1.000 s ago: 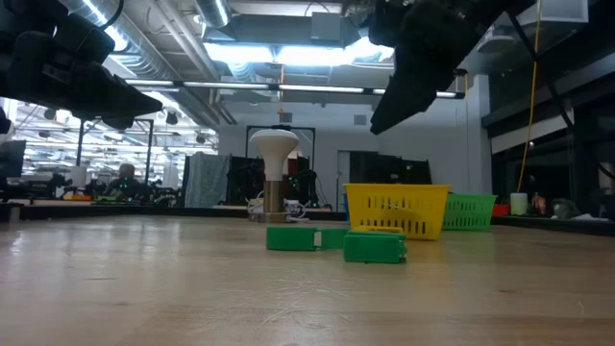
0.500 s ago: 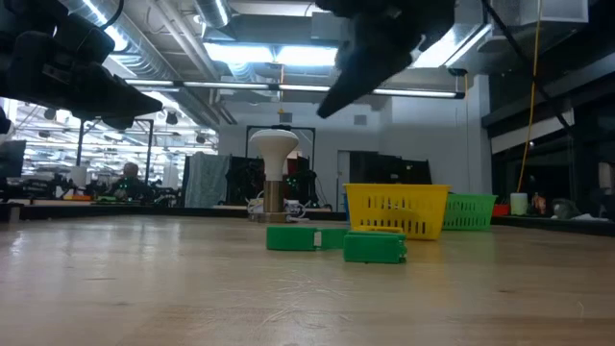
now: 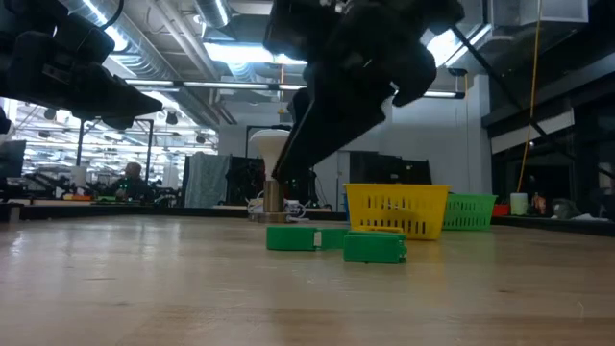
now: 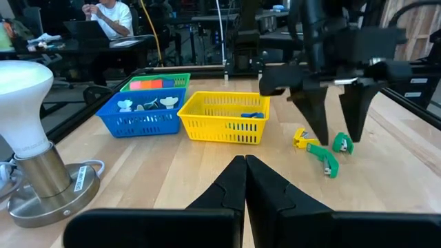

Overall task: Pick and place Stapler, Stapler remover, tape
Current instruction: Put the green stapler into the yellow bin

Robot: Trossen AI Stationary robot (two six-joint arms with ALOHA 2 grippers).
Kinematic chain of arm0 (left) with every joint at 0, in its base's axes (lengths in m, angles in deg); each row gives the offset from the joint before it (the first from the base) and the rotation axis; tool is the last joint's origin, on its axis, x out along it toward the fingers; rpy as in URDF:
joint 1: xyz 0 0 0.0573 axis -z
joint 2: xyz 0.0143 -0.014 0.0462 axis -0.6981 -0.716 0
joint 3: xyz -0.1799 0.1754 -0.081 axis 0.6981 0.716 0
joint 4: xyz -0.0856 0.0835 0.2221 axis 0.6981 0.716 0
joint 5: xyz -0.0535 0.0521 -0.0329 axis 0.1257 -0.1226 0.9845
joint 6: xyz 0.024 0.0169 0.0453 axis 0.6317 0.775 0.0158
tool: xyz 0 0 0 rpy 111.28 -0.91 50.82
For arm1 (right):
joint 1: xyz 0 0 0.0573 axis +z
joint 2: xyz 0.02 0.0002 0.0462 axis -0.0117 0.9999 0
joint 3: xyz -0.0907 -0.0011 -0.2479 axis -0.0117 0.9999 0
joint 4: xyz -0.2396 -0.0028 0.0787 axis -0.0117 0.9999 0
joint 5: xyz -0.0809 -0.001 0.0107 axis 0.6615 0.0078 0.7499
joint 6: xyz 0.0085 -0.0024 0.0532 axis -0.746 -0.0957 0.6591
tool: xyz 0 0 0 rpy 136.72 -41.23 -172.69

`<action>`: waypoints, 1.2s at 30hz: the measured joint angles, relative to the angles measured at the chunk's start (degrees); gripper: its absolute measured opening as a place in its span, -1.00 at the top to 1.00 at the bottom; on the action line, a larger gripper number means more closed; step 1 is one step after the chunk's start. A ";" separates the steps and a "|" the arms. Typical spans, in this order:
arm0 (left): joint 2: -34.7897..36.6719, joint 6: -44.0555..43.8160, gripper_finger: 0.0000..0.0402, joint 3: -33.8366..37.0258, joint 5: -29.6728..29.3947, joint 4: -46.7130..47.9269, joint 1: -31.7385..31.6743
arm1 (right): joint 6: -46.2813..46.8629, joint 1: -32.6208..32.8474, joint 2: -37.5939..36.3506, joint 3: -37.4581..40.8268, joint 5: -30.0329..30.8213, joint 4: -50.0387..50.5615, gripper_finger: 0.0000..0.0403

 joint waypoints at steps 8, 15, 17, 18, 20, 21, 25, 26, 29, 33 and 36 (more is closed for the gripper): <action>0.00 0.00 0.99 0.00 -0.01 -0.01 -0.02 | 3.31 -0.07 2.61 0.00 0.00 0.11 -0.06; 0.00 0.00 0.99 0.00 0.00 0.01 -0.02 | 6.39 -0.07 5.29 0.00 0.00 0.16 -0.06; 0.01 0.00 0.99 0.00 -0.02 0.01 0.00 | 6.55 -0.07 5.57 0.00 0.20 0.33 -0.04; 0.00 0.00 0.99 0.00 0.00 0.01 -0.02 | 6.98 -0.07 5.63 0.00 0.20 0.16 -0.01; 0.00 0.00 0.99 0.00 -0.01 0.01 0.00 | 7.57 -0.13 5.65 0.00 0.22 0.17 0.08; 0.02 0.00 0.99 0.00 -0.02 0.01 -0.01 | 7.58 -0.15 5.65 0.00 0.20 0.20 0.15; 0.00 0.00 0.99 0.00 0.00 0.01 0.01 | 7.58 -0.23 5.65 0.00 0.22 0.65 0.48; 0.00 0.00 0.99 0.00 0.00 0.01 0.01 | 7.60 -0.24 5.65 0.00 0.21 0.77 0.57; 0.00 0.00 0.99 0.00 0.00 0.01 -0.01 | 7.72 -0.30 5.65 -0.02 0.20 1.04 0.81; 0.00 0.00 0.99 0.00 0.00 0.01 0.00 | 6.64 -0.70 5.03 -0.02 -0.03 2.31 0.82; 0.00 0.00 0.99 0.00 0.00 0.01 -0.01 | 5.12 -1.00 3.47 0.04 0.14 3.50 0.82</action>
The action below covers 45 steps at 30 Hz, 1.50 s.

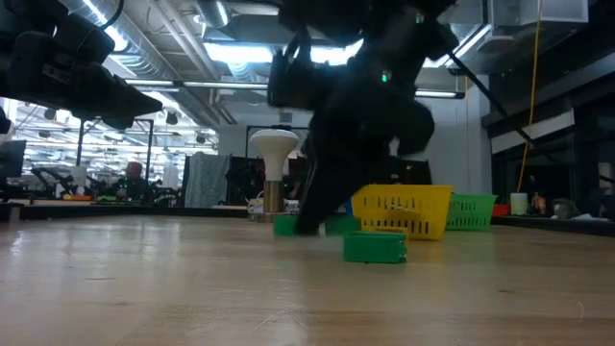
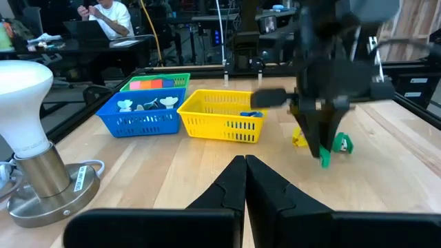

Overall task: Pick and place Stapler, Stapler remover, tape
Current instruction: Put the green stapler into the yellow bin

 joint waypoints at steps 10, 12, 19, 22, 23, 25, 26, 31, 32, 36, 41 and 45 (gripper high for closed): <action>0.00 0.00 0.99 0.00 0.00 0.00 -0.01 | -3.07 -0.50 -7.66 -0.02 10.12 7.64 0.76; 0.00 0.00 0.99 0.00 0.00 0.02 0.00 | -3.65 -0.86 -8.87 0.01 11.75 9.72 0.75; 0.00 0.00 0.99 0.00 -0.02 0.00 0.00 | -5.15 -2.34 -12.24 -0.02 17.05 14.65 0.74; 0.01 0.00 0.99 0.00 -0.02 0.00 -0.01 | -5.28 -3.16 -13.05 -0.02 18.42 16.51 0.74; 0.00 0.00 0.99 0.00 -0.02 0.02 -0.01 | -5.29 -3.47 -13.09 -0.02 18.70 17.12 0.74; 0.00 0.00 0.99 0.00 -0.02 0.00 0.00 | -5.34 -4.02 -13.35 0.04 19.03 18.15 0.74; 0.00 0.00 0.99 0.00 -0.02 0.02 0.01 | -5.37 -4.36 -13.73 0.20 19.07 18.67 0.74; 0.00 0.00 0.99 0.00 -0.02 0.02 -0.01 | -5.70 -6.26 -16.00 2.12 19.17 19.46 0.74; 0.00 0.00 0.99 0.00 -0.01 0.00 0.00 | -5.53 -6.63 -16.54 2.55 19.17 19.66 0.74; 0.02 0.00 0.99 0.00 -0.02 -0.02 0.00 | -5.26 -7.78 -19.08 5.46 19.23 19.01 0.74; 0.02 0.00 0.99 0.00 -0.02 0.02 -0.01 | -2.51 -9.02 -22.31 9.56 19.16 18.32 0.74; 0.01 0.00 0.99 0.00 -0.03 0.01 0.00 | -0.58 -9.41 -24.83 12.50 19.16 18.10 0.74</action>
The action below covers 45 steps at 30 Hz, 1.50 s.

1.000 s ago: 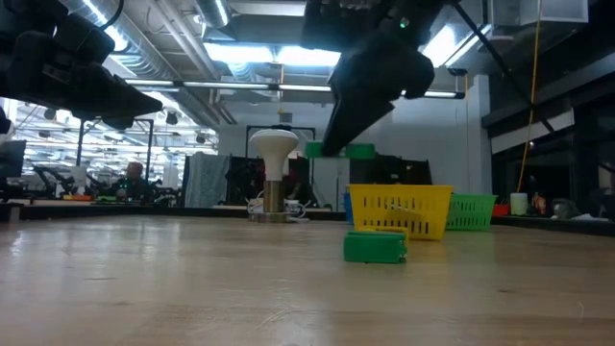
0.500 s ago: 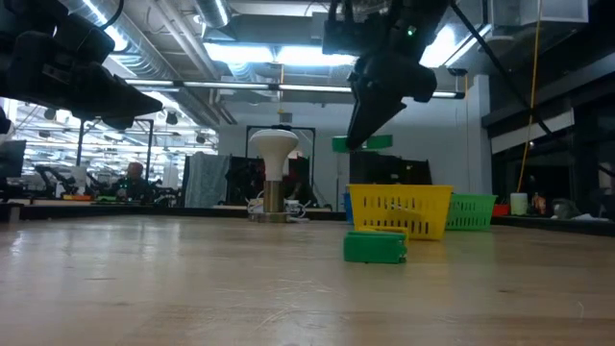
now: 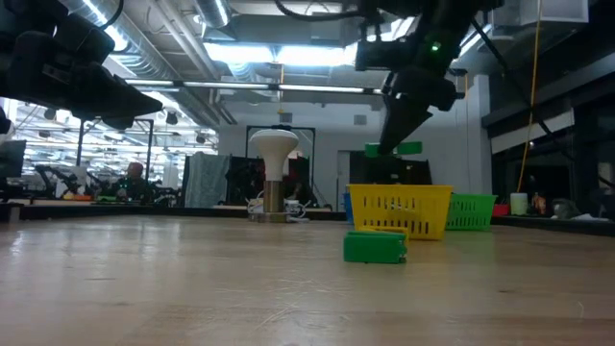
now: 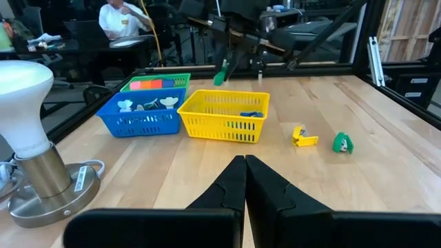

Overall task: Pick and place Stapler, Stapler remover, tape
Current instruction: Put the green stapler into the yellow bin, then put the yellow stapler into the yellow bin

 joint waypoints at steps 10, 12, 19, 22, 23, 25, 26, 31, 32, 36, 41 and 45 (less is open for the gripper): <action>-0.01 0.00 0.99 0.00 0.01 -0.02 0.01 | 3.66 -1.46 -3.08 8.09 -4.75 -7.33 0.74; -0.01 0.00 0.99 0.00 0.01 0.01 -0.01 | 3.62 -2.02 -3.08 10.11 -6.83 -11.65 0.74; -0.01 0.00 0.99 0.00 0.01 -0.01 -0.01 | 4.67 -4.49 -3.06 14.58 -10.23 -18.17 0.74; -0.01 0.00 0.99 0.00 0.01 -0.01 -0.01 | 6.22 -5.57 -3.06 14.78 -10.28 -18.04 0.74; -0.01 0.00 0.99 0.00 0.01 -0.01 0.01 | 6.24 -5.81 -3.06 14.78 -10.27 -18.04 0.74; -0.01 0.00 0.99 0.00 0.01 -0.01 0.00 | 6.19 -6.14 -3.06 14.78 -10.27 -18.04 0.74; -0.01 0.00 0.99 0.00 0.01 -0.01 0.01 | 6.18 -6.27 -3.06 14.78 -10.29 -18.06 0.74; -0.01 0.00 0.99 0.00 0.01 -0.01 -0.01 | 5.75 -6.30 -3.06 14.78 -12.50 -18.04 0.68; 0.00 0.00 0.99 0.00 0.01 -0.01 0.00 | 5.58 -6.29 -3.06 14.78 -13.08 -18.03 0.66; -0.01 0.00 0.99 0.00 0.01 -0.01 0.00 | 6.99 -6.29 -3.04 14.78 -12.86 -18.06 0.52; -0.01 0.00 0.99 0.00 0.01 -0.01 -0.01 | 9.06 -6.30 -3.04 14.78 -12.66 -18.06 0.30; -0.01 0.00 0.99 0.00 0.01 -0.01 0.00 | 9.00 -6.88 -3.04 14.78 -12.65 -18.12 0.11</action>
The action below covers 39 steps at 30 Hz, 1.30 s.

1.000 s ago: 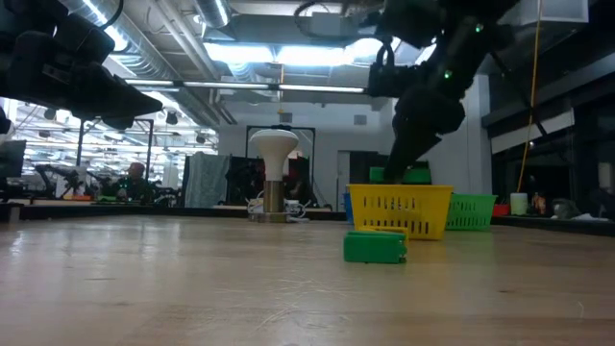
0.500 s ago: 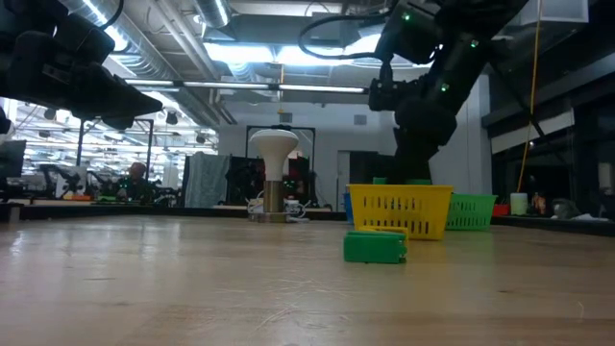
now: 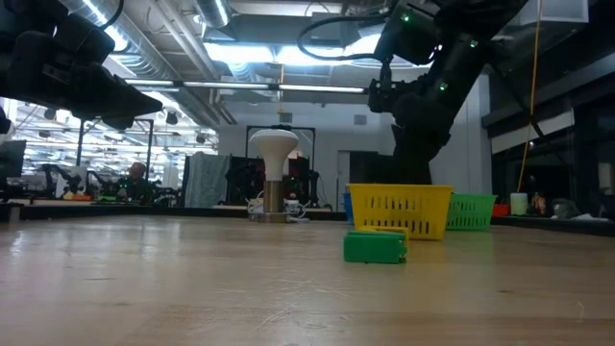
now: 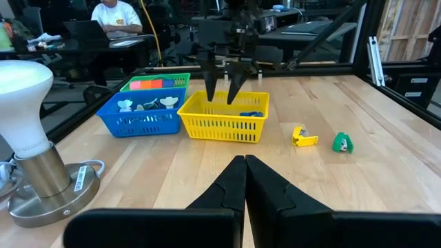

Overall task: Pick and place Stapler, Stapler remover, tape
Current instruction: Put the yellow stapler into the yellow bin

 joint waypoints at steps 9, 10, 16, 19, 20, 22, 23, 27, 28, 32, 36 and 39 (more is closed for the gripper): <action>0.00 0.00 0.99 0.00 0.00 0.00 0.02 | -0.83 -0.63 -0.20 -4.38 -1.40 2.12 0.06; 0.02 0.00 0.99 0.00 0.00 0.00 0.00 | -1.80 -0.63 -0.25 -5.35 -1.53 2.23 0.07; 0.00 0.00 0.99 0.00 0.00 0.00 0.01 | -6.88 -0.62 -1.18 -10.82 -1.53 2.11 0.15; 0.00 0.00 0.99 0.00 0.00 0.00 -0.01 | -8.24 0.12 -1.18 -12.97 -1.53 0.31 0.18; 0.00 0.00 0.99 0.00 0.02 0.04 0.01 | -9.08 0.57 -1.18 -13.55 -1.62 -0.41 0.18; 0.02 0.00 0.99 0.00 0.02 -0.01 -0.01 | -10.77 1.71 -1.18 -13.92 -1.95 -2.93 0.18; 0.02 0.00 0.99 0.00 0.02 0.00 0.00 | -11.48 2.35 -1.18 -13.92 -1.97 -4.24 0.18; 0.00 0.00 0.99 0.00 0.00 0.02 -0.01 | -12.03 5.10 -1.18 -13.92 -2.03 -9.35 0.18; 0.00 0.00 0.99 0.00 0.00 0.00 0.01 | -12.05 5.73 -1.18 -13.92 -2.09 -10.36 0.18; 0.02 0.00 0.99 0.00 0.00 -0.02 -0.01 | -12.05 8.00 -1.17 -13.92 -3.12 -15.34 0.18; 0.01 0.00 0.99 0.00 0.00 0.00 0.00 | -11.95 9.56 -1.16 -13.92 -8.44 -21.34 0.18; 0.00 0.00 0.99 0.00 0.00 0.00 -0.01 | -11.83 10.87 -1.16 -13.92 -9.74 -24.85 0.18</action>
